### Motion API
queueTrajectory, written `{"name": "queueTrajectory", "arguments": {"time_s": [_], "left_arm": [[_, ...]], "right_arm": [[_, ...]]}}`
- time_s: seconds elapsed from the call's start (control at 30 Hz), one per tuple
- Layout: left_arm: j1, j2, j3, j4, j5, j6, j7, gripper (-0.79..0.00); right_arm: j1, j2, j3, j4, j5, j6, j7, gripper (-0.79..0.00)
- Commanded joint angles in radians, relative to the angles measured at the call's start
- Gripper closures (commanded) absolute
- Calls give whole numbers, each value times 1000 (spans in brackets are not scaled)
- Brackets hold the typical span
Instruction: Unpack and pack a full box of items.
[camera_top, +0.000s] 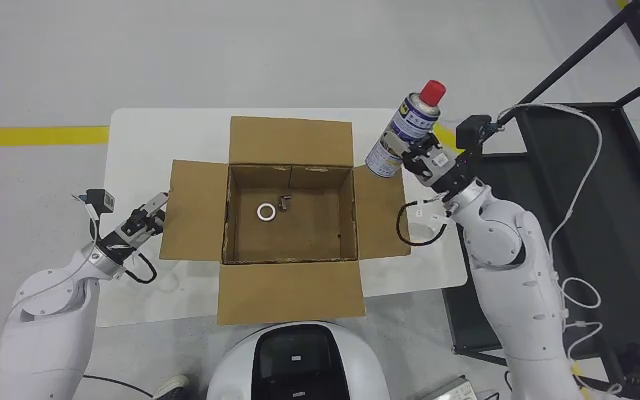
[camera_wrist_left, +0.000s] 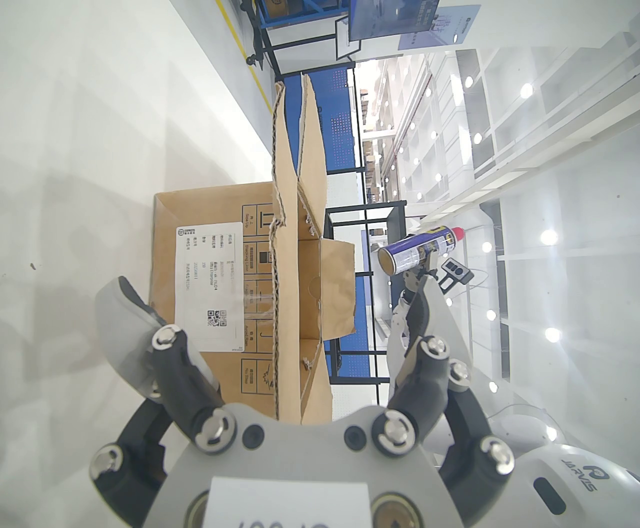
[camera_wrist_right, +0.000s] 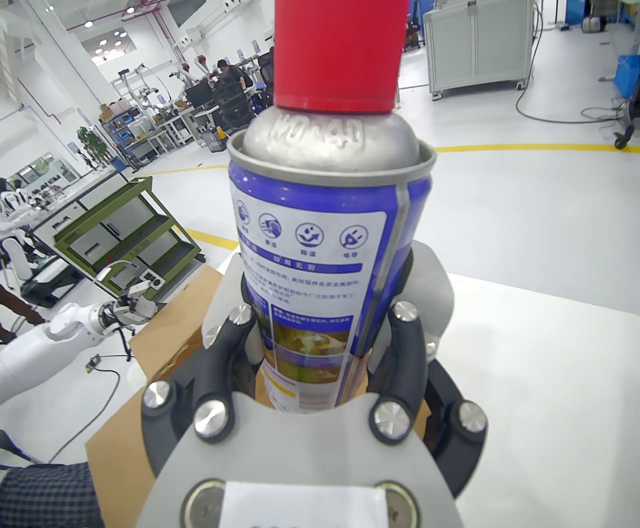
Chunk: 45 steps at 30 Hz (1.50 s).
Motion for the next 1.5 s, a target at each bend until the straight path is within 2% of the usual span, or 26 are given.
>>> {"name": "queueTrajectory", "arguments": {"time_s": [0.0, 0.2, 0.37, 0.47, 1.07, 1.23, 1.47], "left_arm": [[0, 0, 0, 0, 0, 0, 0, -785], [0, 0, 0, 0, 0, 0, 0, -785], [0, 0, 0, 0, 0, 0, 0, -785], [0, 0, 0, 0, 0, 0, 0, -785], [0, 0, 0, 0, 0, 0, 0, -785], [0, 0, 0, 0, 0, 0, 0, -785], [0, 0, 0, 0, 0, 0, 0, -785]], "right_arm": [[-12, 3, 29, 25, -24, -30, -38, 0], [-40, 10, 77, 118, -197, -103, -222, 0], [-60, 12, 93, 201, -328, -122, -397, 0], [-76, 15, 105, 243, -405, -128, -460, 0], [-82, 18, 115, 278, -439, -112, -475, 0], [-65, 23, 134, 418, -485, -106, -554, 0], [-18, 33, 118, 684, -622, -175, -823, 0]]}}
